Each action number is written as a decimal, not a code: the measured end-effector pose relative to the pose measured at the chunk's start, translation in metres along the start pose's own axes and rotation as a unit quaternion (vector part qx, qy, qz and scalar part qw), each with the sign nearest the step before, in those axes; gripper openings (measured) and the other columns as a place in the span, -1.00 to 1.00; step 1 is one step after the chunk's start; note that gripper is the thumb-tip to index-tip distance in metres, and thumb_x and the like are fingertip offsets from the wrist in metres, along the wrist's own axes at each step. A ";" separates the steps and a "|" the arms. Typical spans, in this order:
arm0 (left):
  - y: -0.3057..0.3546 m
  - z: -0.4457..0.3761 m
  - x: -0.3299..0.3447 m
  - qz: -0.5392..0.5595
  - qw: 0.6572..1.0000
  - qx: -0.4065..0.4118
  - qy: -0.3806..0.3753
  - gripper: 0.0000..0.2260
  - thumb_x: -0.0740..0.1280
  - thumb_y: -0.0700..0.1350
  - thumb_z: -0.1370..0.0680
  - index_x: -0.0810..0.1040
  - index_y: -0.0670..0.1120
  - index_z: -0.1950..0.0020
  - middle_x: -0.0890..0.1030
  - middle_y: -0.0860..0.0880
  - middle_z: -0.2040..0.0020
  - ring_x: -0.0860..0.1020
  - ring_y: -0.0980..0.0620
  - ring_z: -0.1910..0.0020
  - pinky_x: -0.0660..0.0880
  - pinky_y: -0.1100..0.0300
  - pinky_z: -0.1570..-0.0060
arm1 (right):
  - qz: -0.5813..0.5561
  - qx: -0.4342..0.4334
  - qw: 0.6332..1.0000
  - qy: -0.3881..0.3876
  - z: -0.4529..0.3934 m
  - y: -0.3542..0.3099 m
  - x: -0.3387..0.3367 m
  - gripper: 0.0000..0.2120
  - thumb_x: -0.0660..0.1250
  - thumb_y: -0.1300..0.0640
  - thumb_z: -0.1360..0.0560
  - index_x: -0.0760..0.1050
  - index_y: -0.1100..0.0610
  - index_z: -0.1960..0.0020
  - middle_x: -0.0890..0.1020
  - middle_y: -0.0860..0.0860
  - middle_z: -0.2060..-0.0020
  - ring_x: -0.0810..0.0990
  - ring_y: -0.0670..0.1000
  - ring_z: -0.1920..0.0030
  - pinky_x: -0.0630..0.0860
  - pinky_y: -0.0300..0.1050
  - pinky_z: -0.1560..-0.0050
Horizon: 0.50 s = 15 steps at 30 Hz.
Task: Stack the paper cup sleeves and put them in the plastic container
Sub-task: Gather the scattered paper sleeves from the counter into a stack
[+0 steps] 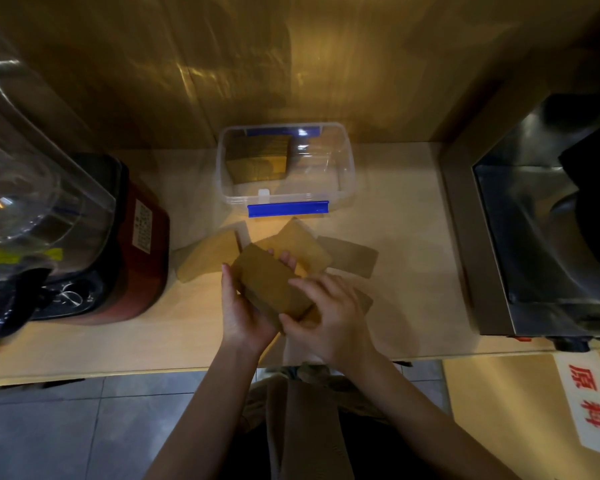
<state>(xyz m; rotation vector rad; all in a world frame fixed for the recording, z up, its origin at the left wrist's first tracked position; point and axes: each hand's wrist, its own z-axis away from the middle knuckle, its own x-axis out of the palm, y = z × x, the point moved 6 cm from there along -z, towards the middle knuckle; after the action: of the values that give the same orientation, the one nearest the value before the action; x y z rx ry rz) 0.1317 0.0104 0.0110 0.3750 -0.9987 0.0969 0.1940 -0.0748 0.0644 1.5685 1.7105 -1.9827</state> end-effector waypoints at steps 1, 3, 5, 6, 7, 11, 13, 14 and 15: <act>0.001 -0.002 0.000 0.011 1.000 0.002 -0.001 -0.24 0.50 0.28 -0.10 0.49 -0.06 -0.19 0.64 -0.08 -0.07 0.58 -0.02 -0.12 0.47 0.03 -0.22 | 0.015 -0.015 1.000 0.003 0.001 0.000 0.004 -0.58 0.37 -0.11 -0.28 0.57 0.06 -0.07 0.62 0.04 0.06 0.50 -0.05 0.00 0.41 -0.19 -0.04; 0.002 -0.005 -0.001 0.026 1.000 0.005 0.004 -0.28 0.54 0.23 -0.07 0.52 -0.06 -0.13 0.65 -0.05 0.01 0.61 -0.01 -0.04 0.55 0.05 -0.09 | 0.036 -0.033 0.999 -0.008 0.001 0.002 0.009 -0.61 0.38 -0.09 -0.27 0.58 0.06 -0.04 0.62 0.06 0.06 0.54 0.02 0.02 0.51 -0.08 0.01; 0.003 -0.006 -0.002 0.028 1.000 0.008 0.010 -0.38 0.54 0.20 -0.10 0.54 -0.06 -0.05 0.61 -0.03 0.08 0.59 0.02 0.04 0.56 0.08 -0.03 | 0.036 -0.048 0.997 -0.048 -0.001 0.002 0.014 -0.61 0.37 -0.10 -0.29 0.58 0.07 -0.04 0.62 0.07 0.06 0.57 0.06 0.02 0.54 -0.05 0.02; 0.004 -0.007 -0.003 0.029 0.999 0.008 0.014 -0.43 0.54 0.19 -0.13 0.54 -0.05 -0.02 0.57 -0.02 0.10 0.57 0.03 0.07 0.56 0.09 -0.02 | 0.026 -0.051 0.996 -0.072 -0.003 0.002 0.016 -0.60 0.35 -0.11 -0.31 0.58 0.08 -0.05 0.61 0.08 0.05 0.57 0.06 0.01 0.54 -0.05 0.01; 0.004 -0.007 -0.004 0.032 0.999 0.008 0.020 -0.47 0.53 0.17 -0.15 0.54 -0.05 0.00 0.55 -0.02 0.12 0.56 0.04 0.11 0.56 0.10 -0.01 | 0.001 -0.043 0.994 -0.098 -0.005 0.004 0.016 -0.60 0.32 -0.13 -0.33 0.58 0.08 -0.06 0.60 0.08 0.03 0.57 0.05 0.00 0.53 -0.06 -0.01; 0.009 -0.007 -0.013 0.050 0.997 0.018 0.058 -0.54 0.56 0.12 -0.12 0.58 -0.05 0.09 0.57 -0.01 0.19 0.58 0.05 0.19 0.52 0.11 -0.05 | -0.089 0.116 0.979 -0.139 -0.028 0.035 0.014 -0.68 0.26 -0.09 -0.46 0.54 0.05 -0.12 0.60 0.05 -0.04 0.54 0.01 -0.03 0.50 -0.06 -0.03; 0.011 -0.005 -0.018 0.051 0.996 0.019 0.075 -0.54 0.57 0.11 -0.09 0.59 -0.04 0.12 0.59 0.00 0.22 0.59 0.05 0.19 0.49 0.11 -0.09 | -0.025 0.142 0.982 -0.125 -0.043 0.057 0.016 -0.72 0.25 0.01 -0.51 0.49 0.07 -0.19 0.60 0.08 -0.08 0.52 0.06 -0.09 0.47 -0.06 -0.07; 0.012 -0.004 -0.020 0.052 0.995 0.018 0.081 -0.54 0.58 0.11 -0.08 0.60 -0.04 0.12 0.60 0.00 0.22 0.60 0.05 0.18 0.48 0.11 -0.10 | 0.006 0.144 0.982 -0.126 -0.051 0.065 0.018 -0.69 0.25 0.04 -0.51 0.45 0.08 -0.23 0.58 0.10 -0.13 0.50 0.09 -0.16 0.44 -0.04 -0.14; 0.013 -0.004 -0.022 0.052 0.995 0.018 0.087 -0.54 0.58 0.10 -0.08 0.60 -0.04 0.11 0.61 0.00 0.22 0.60 0.05 0.18 0.49 0.10 -0.10 | 0.037 0.139 0.982 -0.125 -0.057 0.072 0.023 -0.64 0.27 0.06 -0.50 0.42 0.10 -0.27 0.56 0.12 -0.18 0.46 0.11 -0.21 0.40 -0.02 -0.21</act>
<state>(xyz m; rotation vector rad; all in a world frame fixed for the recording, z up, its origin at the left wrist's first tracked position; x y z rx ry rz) 0.1199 0.0255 -0.0061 0.3417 -0.8443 0.2393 0.2643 -0.0456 0.0079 1.3562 1.3125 -2.3432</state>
